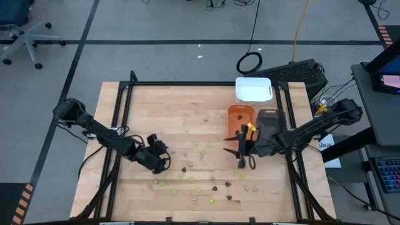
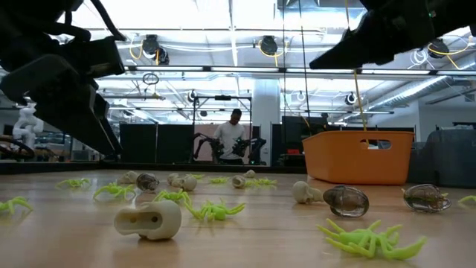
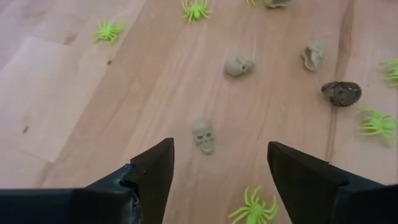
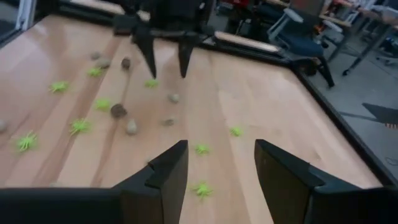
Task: Sort Halloween decoration
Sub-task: Put the white skull toy into the black bin
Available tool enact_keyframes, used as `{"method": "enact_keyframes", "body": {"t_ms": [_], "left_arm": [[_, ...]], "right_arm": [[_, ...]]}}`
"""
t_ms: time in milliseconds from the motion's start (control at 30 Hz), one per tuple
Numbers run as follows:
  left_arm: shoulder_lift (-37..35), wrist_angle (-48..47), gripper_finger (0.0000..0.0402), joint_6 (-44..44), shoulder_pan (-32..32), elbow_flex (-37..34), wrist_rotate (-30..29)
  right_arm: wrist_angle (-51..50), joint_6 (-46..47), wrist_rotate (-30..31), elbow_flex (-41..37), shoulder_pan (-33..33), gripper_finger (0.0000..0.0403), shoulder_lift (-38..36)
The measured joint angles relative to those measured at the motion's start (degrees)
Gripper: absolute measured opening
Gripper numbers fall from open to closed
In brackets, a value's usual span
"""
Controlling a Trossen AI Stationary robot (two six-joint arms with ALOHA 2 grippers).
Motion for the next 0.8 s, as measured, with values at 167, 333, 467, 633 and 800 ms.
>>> {"method": "enact_keyframes", "body": {"t_ms": [167,333,467,633,800], "left_arm": [[0.02,1.02,0.0234,0.01,0.25,-0.02,-1.3],[0.02,1.79,0.0226,0.04,0.46,-0.02,-5.21],[0.02,1.79,0.0226,0.05,0.46,-0.02,-6.49],[0.02,1.81,0.0225,0.04,0.46,-0.07,-6.95],[2.06,5.79,0.0225,0.09,0.44,-2.22,-7.9]], "right_arm": [[1.15,0.39,0.0,0.0,1.63,0.0169,3.53],[1.75,-0.54,0.0,0.0,2.29,0.0169,4.21],[1.83,-0.57,-0.03,0.0,2.27,0.0169,4.06],[1.81,-0.52,-0.15,0.0,2.27,0.0169,4.1],[1.76,-0.5,-0.27,0.0,2.27,0.0169,4.1]]}}
